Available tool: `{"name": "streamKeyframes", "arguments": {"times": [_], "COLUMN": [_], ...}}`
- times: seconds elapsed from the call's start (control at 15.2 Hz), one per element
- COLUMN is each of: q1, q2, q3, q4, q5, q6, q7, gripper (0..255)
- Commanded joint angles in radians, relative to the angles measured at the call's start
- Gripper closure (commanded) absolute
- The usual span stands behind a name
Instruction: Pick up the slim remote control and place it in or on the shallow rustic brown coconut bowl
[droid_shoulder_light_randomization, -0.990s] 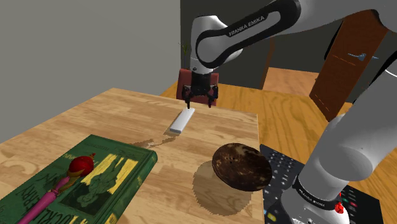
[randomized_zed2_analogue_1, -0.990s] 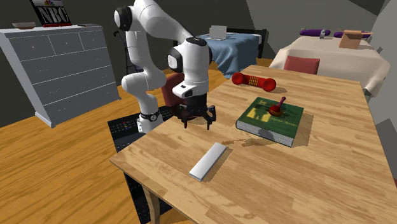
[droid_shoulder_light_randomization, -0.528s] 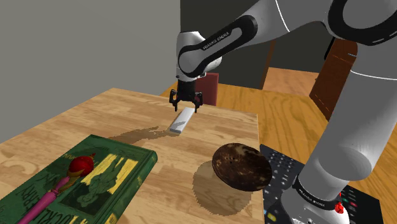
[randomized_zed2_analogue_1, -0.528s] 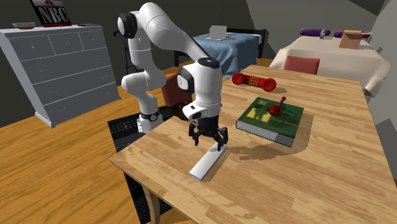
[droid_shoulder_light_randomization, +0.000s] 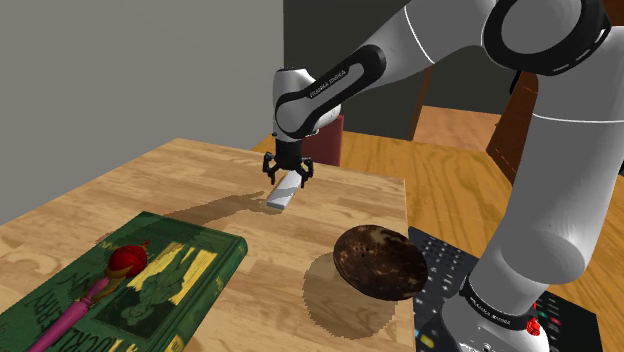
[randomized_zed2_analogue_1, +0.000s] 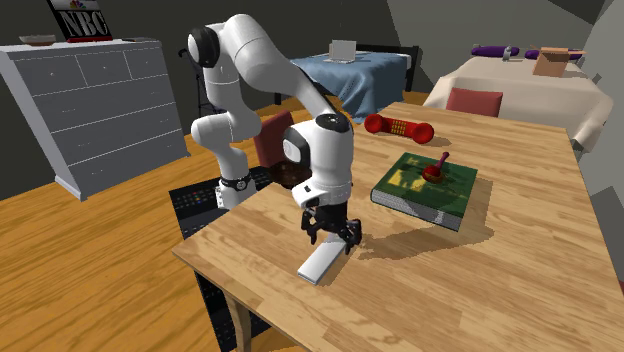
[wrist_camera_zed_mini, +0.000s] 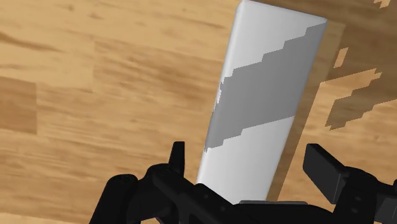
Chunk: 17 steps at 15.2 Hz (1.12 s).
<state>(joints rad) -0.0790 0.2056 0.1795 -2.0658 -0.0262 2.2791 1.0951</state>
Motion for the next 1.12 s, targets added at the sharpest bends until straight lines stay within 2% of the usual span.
{"name": "streamKeyframes", "arguments": {"times": [0.0, 0.46, 0.53, 1.06], "q1": [0.001, 0.001, 0.001, 0.001], "q2": [0.008, 0.008, 0.008, 0.008], "q3": [0.0, 0.0, 0.0, 0.0], "q4": [-0.006, -0.006, -0.006, -0.006], "q5": [-0.002, -0.002, -0.002, -0.002], "q6": [0.015, 0.015, 0.015, 0.014], "q7": [0.002, 0.002, 0.002, 0.002], "gripper": [0, 0, 255, 255]}}
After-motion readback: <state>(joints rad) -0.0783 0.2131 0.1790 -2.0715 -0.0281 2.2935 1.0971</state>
